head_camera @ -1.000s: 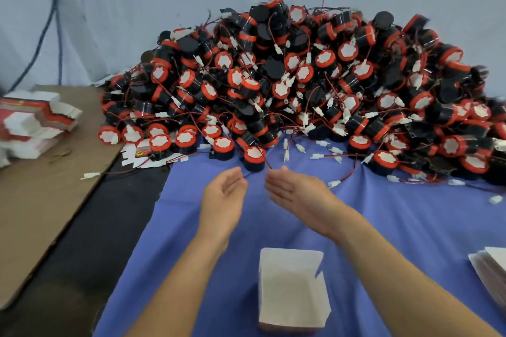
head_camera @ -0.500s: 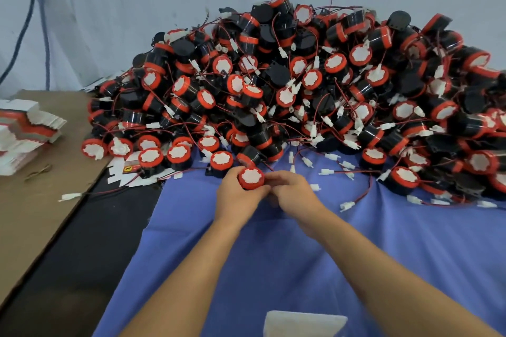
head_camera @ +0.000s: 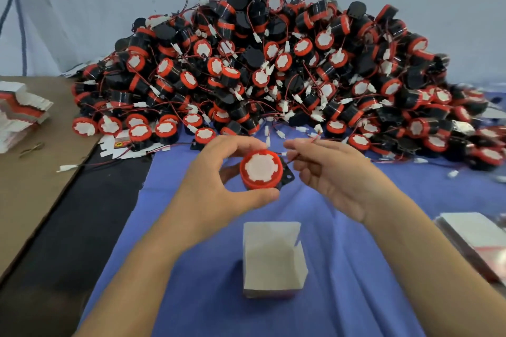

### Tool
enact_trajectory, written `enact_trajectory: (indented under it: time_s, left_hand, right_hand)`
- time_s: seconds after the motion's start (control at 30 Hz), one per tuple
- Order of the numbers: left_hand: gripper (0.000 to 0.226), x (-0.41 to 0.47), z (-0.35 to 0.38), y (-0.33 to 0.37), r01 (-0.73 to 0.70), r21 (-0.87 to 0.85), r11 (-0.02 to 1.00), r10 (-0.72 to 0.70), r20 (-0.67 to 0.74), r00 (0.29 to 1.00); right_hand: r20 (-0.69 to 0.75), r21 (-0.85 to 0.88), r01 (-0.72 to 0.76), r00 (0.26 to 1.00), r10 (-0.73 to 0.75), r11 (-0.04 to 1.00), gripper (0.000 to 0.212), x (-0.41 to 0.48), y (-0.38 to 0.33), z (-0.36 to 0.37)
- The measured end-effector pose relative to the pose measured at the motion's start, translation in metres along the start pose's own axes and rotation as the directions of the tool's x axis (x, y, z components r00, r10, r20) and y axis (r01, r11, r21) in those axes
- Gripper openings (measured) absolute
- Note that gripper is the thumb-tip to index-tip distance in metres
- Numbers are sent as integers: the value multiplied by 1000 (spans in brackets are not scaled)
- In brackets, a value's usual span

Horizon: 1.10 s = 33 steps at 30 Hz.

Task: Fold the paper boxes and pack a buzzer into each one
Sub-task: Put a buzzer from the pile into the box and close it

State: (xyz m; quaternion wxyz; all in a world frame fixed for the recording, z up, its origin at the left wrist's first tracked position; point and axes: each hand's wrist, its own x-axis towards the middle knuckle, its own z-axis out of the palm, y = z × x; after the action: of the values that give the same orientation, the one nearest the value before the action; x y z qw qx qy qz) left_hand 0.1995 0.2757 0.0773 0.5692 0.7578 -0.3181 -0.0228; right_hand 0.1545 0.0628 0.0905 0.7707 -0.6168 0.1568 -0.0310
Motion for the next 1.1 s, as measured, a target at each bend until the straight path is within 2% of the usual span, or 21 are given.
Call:
enact_trajectory:
  time_s: [0.17, 0.37, 0.5, 0.6, 0.73, 0.83, 0.93, 1.0, 1.1]
  left_hand:
    - [62, -46, -1, 27, -75, 204, 976, 58, 86, 995]
    - [43, -81, 8, 23, -95, 433, 897, 24, 167, 986]
    - [35, -91, 21, 15, -171, 531, 830, 51, 233, 971]
    - [34, -95, 31, 9, -218, 605, 766, 66, 263, 962]
    - [31, -103, 40, -9, -266, 693, 670, 73, 295, 953]
    - [16, -111, 44, -23, -307, 737, 602, 129, 290, 948]
    - [11, -117, 50, -33, -298, 769, 566, 158, 254, 954]
    - [13, -120, 54, -37, -272, 778, 566, 163, 218, 962]
    - [33, -124, 61, -41, -253, 771, 585, 167, 191, 967]
  right_hand:
    - [-38, -177, 145, 987, -154, 973, 14, -52, -8, -16]
    - [-21, -471, 231, 962, -272, 851, 8, -89, 6, -12]
    - [39, -714, 216, 962, -270, 666, 18, -94, 22, -1]
    - [81, -830, 211, 961, -263, 517, 24, -93, 35, 3]
    - [165, -893, 257, 951, -263, 369, 25, -92, 52, 8]
    - [202, -928, 260, 953, -226, 267, 17, -89, 57, 11]
    - [186, -938, 250, 948, -260, 241, 10, -88, 59, 13]
    - [194, -945, 259, 936, -294, 202, 10, -88, 60, 17]
    - [202, -966, 241, 928, -312, 91, 20, -88, 65, 26]
